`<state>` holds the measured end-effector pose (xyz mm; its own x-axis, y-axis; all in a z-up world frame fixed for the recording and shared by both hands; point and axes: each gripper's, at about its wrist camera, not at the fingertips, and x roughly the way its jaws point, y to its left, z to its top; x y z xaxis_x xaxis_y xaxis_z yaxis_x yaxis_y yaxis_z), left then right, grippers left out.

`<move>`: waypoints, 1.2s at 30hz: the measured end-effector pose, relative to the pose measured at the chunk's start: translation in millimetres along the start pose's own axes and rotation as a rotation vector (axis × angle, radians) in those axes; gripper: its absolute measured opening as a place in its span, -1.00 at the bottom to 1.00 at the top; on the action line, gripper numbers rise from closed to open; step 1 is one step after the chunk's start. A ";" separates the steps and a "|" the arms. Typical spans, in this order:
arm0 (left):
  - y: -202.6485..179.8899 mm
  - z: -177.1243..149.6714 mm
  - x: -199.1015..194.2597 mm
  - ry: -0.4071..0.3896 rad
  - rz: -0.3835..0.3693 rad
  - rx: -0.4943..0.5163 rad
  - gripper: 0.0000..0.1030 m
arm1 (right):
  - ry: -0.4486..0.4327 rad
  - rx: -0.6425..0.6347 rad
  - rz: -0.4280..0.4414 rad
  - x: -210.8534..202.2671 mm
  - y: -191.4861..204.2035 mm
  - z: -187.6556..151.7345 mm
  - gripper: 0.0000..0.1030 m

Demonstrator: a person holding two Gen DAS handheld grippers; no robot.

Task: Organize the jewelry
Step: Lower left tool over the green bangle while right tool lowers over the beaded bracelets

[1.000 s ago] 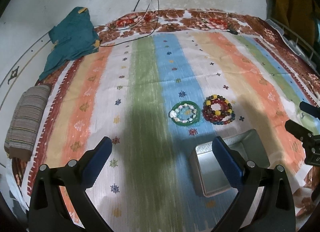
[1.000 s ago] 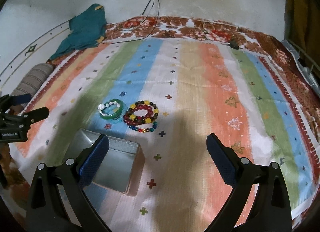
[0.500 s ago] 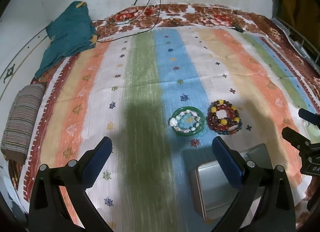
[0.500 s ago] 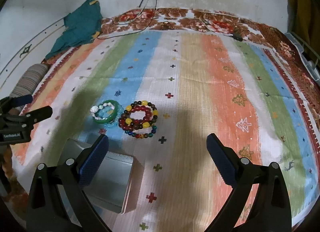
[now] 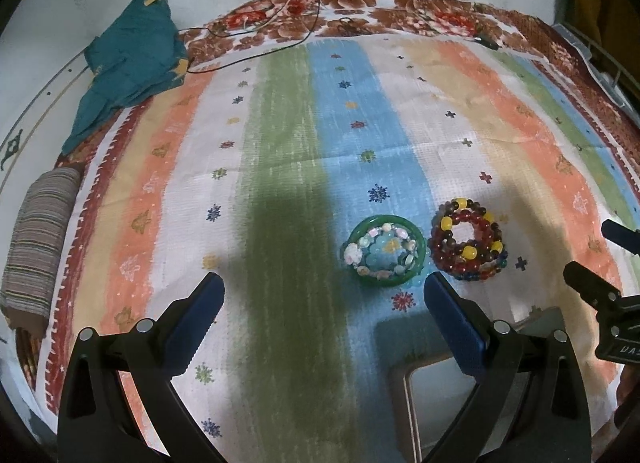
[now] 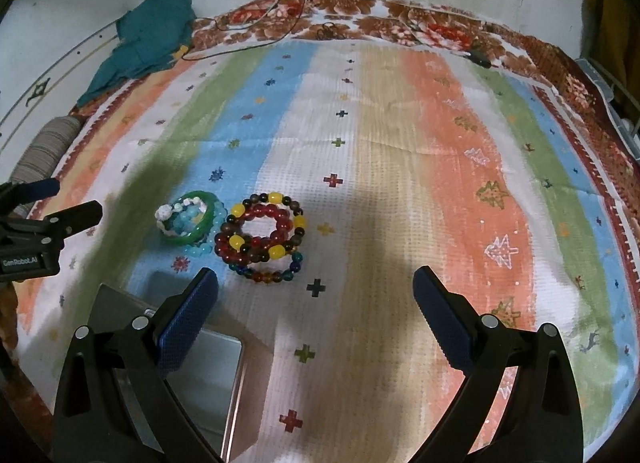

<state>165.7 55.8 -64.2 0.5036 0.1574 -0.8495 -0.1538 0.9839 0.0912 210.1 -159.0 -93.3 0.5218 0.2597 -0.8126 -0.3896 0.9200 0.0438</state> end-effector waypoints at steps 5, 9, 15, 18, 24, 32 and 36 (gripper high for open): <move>-1.3 6.1 11.4 0.021 -0.016 -0.010 0.89 | 0.020 0.003 0.003 10.4 0.0 3.1 0.92; -0.6 11.0 20.7 0.028 -0.013 -0.008 0.86 | 0.030 0.009 -0.003 18.7 -1.7 7.3 0.92; 1.6 13.6 36.9 0.063 -0.010 0.000 0.79 | 0.055 0.023 -0.006 35.2 -9.1 12.0 0.92; 1.4 14.7 42.5 0.075 -0.023 0.000 0.77 | 0.073 0.047 0.008 43.1 -12.6 14.7 0.92; 1.5 18.5 60.9 0.109 -0.028 -0.001 0.66 | 0.100 0.085 0.042 58.0 -16.2 20.0 0.91; -0.9 19.3 78.8 0.138 -0.057 0.020 0.47 | 0.128 0.087 0.049 74.3 -17.1 24.3 0.91; -2.7 20.4 83.8 0.151 -0.080 0.010 0.36 | 0.147 0.099 0.066 80.0 -18.1 25.3 0.69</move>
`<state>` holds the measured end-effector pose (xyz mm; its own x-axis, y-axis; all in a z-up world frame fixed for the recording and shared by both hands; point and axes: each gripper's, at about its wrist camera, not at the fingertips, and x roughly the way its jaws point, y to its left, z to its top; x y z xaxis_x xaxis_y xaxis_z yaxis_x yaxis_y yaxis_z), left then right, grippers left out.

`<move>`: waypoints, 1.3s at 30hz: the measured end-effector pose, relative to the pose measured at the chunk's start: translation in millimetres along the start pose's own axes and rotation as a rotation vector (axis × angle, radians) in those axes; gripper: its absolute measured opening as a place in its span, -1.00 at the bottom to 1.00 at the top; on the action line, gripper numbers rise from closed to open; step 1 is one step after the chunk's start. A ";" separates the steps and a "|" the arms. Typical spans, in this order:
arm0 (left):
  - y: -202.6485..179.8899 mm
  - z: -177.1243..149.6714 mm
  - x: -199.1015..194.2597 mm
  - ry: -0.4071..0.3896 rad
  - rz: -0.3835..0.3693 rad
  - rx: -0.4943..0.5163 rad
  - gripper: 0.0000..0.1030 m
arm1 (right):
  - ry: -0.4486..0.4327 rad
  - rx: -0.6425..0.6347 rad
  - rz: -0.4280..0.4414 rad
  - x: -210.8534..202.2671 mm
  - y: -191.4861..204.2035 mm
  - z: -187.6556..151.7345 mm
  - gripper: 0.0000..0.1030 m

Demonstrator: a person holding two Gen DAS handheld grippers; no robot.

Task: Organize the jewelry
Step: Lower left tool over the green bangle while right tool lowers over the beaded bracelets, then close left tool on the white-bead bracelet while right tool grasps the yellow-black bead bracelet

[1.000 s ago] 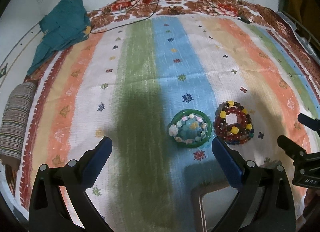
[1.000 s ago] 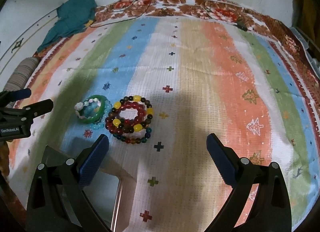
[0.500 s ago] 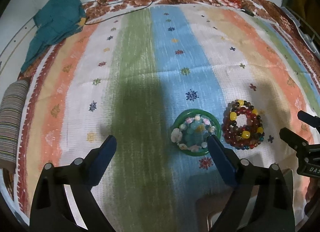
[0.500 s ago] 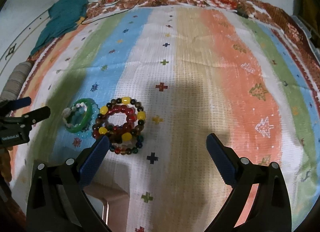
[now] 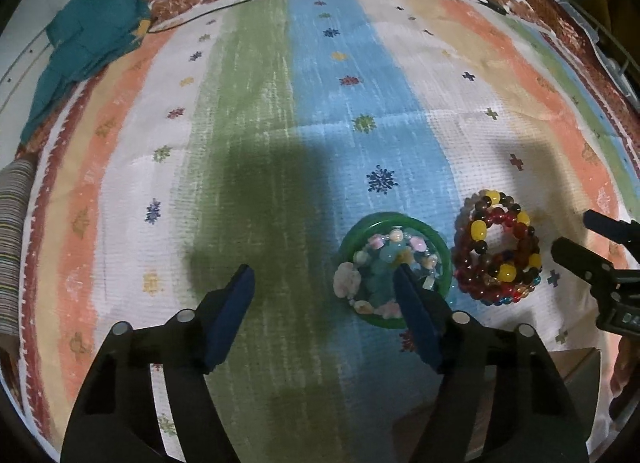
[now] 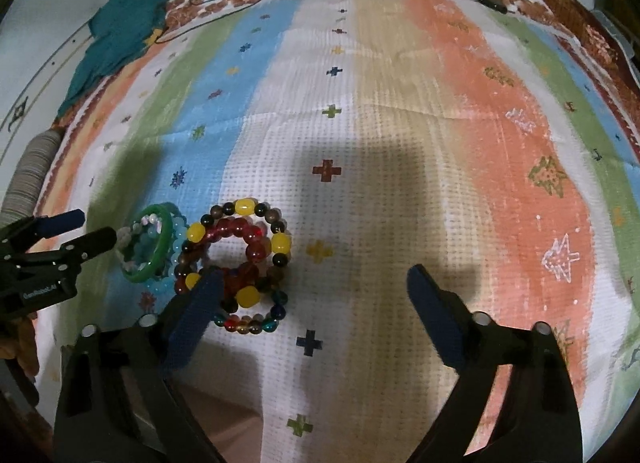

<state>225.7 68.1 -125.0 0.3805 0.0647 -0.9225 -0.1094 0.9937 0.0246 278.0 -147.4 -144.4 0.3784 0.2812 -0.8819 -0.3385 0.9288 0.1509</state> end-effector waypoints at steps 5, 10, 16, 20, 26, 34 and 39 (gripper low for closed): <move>-3.8 1.7 5.2 0.014 -0.004 0.006 0.24 | 0.024 0.021 0.006 8.2 -1.5 1.1 0.64; -3.6 1.9 9.3 0.029 -0.013 -0.001 0.11 | 0.045 0.020 -0.008 17.4 -0.4 1.4 0.50; -2.1 4.6 14.4 0.046 -0.047 -0.010 -0.08 | 0.047 0.040 -0.007 23.6 -4.5 5.8 0.30; -3.6 2.6 20.2 0.070 -0.052 -0.005 -0.27 | 0.052 0.031 -0.012 28.4 -3.9 8.8 0.28; -2.8 3.0 25.0 0.090 -0.062 -0.009 -0.51 | 0.055 -0.008 -0.026 33.6 5.1 12.0 -0.05; -4.4 4.1 28.7 0.091 -0.053 0.007 -0.71 | 0.045 -0.026 -0.047 36.0 4.9 12.5 -0.73; -7.6 6.9 25.6 0.072 -0.035 0.035 -0.71 | 0.040 -0.033 -0.038 34.2 3.5 11.4 -0.76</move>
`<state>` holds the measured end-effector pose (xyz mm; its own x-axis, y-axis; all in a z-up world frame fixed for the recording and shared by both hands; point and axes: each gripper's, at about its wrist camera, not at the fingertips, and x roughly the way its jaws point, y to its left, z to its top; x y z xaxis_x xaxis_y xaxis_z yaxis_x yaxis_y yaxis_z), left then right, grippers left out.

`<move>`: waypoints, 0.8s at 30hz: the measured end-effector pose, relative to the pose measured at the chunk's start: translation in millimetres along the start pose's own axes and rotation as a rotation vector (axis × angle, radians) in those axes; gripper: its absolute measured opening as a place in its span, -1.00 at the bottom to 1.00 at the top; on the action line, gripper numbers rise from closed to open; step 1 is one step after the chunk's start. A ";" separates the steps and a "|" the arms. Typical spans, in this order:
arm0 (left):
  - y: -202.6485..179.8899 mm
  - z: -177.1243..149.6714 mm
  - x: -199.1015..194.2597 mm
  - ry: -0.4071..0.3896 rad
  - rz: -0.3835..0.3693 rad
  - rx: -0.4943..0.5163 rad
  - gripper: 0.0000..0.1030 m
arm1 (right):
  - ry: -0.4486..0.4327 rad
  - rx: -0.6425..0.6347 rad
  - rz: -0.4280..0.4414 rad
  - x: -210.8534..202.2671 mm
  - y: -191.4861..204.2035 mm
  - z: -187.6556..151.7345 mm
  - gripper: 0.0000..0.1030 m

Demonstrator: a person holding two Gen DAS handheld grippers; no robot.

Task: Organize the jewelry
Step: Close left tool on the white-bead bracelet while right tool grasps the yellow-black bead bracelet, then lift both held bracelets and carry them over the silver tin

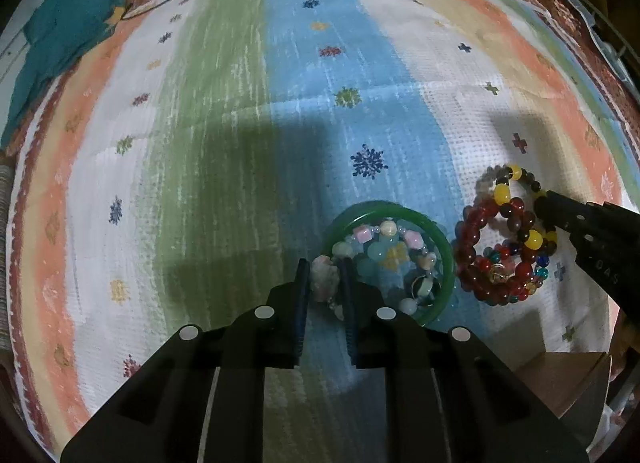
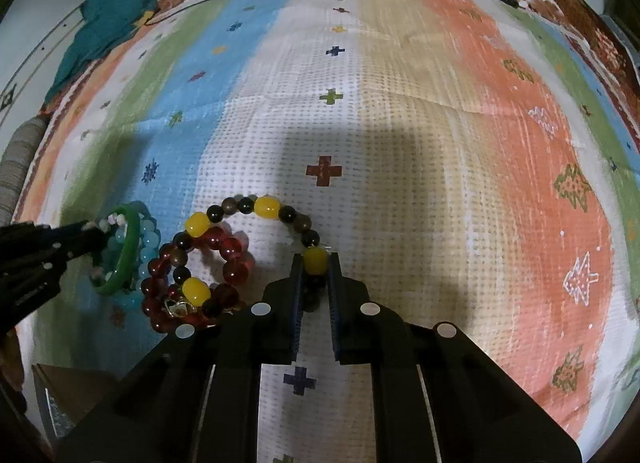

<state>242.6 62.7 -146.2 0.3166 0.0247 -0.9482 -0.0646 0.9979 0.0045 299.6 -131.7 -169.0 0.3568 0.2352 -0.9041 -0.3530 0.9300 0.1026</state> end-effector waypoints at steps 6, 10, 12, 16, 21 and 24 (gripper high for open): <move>-0.6 1.2 -11.5 -0.024 -0.002 -0.001 -0.71 | -0.009 0.002 -0.002 -5.2 -0.7 -3.2 -0.77; -1.2 1.4 -22.8 -0.045 -0.011 -0.004 -0.71 | -0.021 -0.001 -0.014 -14.1 -1.6 -5.5 -0.77; -4.3 2.2 -28.8 -0.055 -0.016 -0.002 -0.71 | -0.035 0.005 -0.014 -20.9 -3.2 -5.5 -0.77; -10.7 1.2 -36.4 -0.076 -0.002 0.011 -0.71 | -0.051 0.021 0.002 -31.3 -4.4 -6.3 -0.77; -15.7 1.6 -45.2 -0.099 0.006 0.011 -0.72 | -0.071 0.012 -0.007 -41.5 0.0 -9.2 -0.77; -21.0 0.0 -50.6 -0.113 0.008 0.017 -0.71 | -0.083 -0.001 -0.022 -47.7 2.9 -11.0 -0.77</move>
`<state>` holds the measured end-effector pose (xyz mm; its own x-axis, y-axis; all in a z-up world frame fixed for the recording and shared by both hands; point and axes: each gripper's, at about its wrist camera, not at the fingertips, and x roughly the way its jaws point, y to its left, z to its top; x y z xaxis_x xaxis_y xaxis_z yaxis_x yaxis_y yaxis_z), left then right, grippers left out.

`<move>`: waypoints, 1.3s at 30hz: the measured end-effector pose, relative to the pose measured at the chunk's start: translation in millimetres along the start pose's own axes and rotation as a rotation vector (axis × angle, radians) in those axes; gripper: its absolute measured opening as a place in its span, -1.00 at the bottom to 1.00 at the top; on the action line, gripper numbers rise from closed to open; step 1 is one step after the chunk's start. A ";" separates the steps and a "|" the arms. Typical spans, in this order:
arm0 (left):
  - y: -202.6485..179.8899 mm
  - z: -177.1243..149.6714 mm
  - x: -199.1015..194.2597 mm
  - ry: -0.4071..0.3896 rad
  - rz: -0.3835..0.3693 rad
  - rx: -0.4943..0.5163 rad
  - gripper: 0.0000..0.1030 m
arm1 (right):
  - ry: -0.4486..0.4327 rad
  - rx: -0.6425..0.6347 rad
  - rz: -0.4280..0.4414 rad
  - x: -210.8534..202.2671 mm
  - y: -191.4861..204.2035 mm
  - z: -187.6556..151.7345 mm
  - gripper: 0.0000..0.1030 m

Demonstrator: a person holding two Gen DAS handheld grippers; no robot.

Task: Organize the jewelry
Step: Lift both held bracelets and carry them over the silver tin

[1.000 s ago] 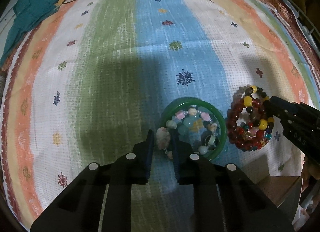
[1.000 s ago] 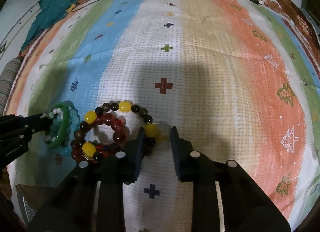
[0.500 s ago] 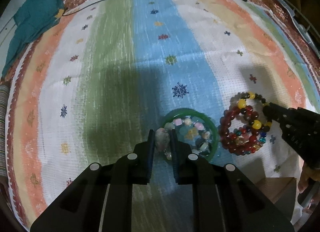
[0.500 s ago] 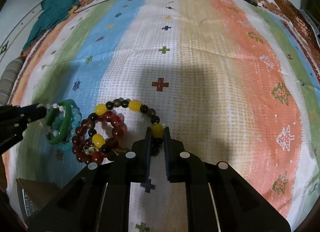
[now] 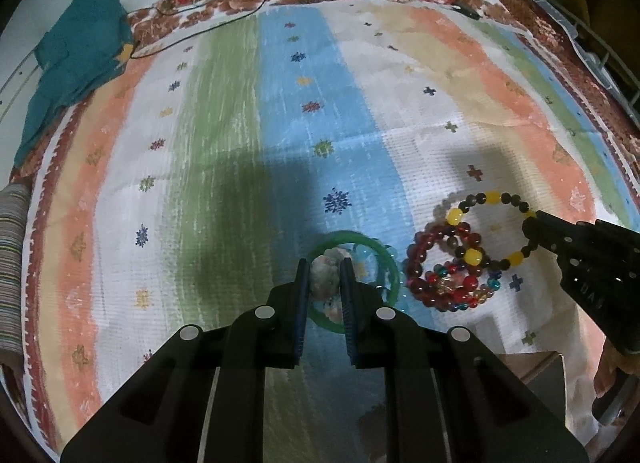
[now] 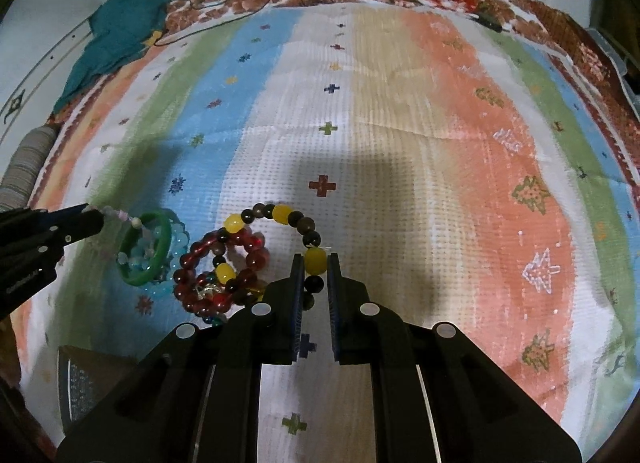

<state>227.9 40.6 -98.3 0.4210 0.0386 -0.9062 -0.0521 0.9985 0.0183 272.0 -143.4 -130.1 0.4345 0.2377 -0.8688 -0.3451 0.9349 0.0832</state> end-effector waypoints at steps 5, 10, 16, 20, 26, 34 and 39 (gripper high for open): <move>-4.1 -0.7 -11.4 -0.035 -0.002 -0.004 -0.71 | -0.039 -0.024 -0.038 -12.5 2.5 -2.9 -0.77; -4.8 -1.1 -24.2 -0.072 -0.012 -0.010 -0.71 | -0.085 -0.035 -0.050 -27.8 6.9 -2.9 -0.77; -6.4 -3.8 -40.1 -0.115 -0.020 -0.011 -0.71 | -0.156 -0.062 -0.059 -48.8 17.9 -2.5 -0.77; -7.9 -6.2 -57.6 -0.174 -0.007 -0.014 -0.71 | -0.215 -0.053 -0.061 -63.8 19.4 -3.3 -0.77; -8.0 -8.6 -81.1 -0.236 -0.040 -0.040 -0.71 | -0.260 -0.039 -0.040 -81.6 20.6 -6.7 -0.77; -10.7 -16.8 -109.4 -0.315 -0.064 -0.096 -0.71 | -0.307 -0.080 -0.022 -102.2 30.6 -17.2 -0.77; -20.2 -27.1 -124.2 -0.353 -0.058 -0.072 -0.71 | -0.331 -0.065 0.012 -119.8 29.4 -20.3 -0.77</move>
<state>152.1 14.5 2.4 0.7114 0.0061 -0.7027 -0.0772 0.9946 -0.0695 192.9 -149.7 -33.5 0.6729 0.3312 -0.6614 -0.3993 0.9153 0.0520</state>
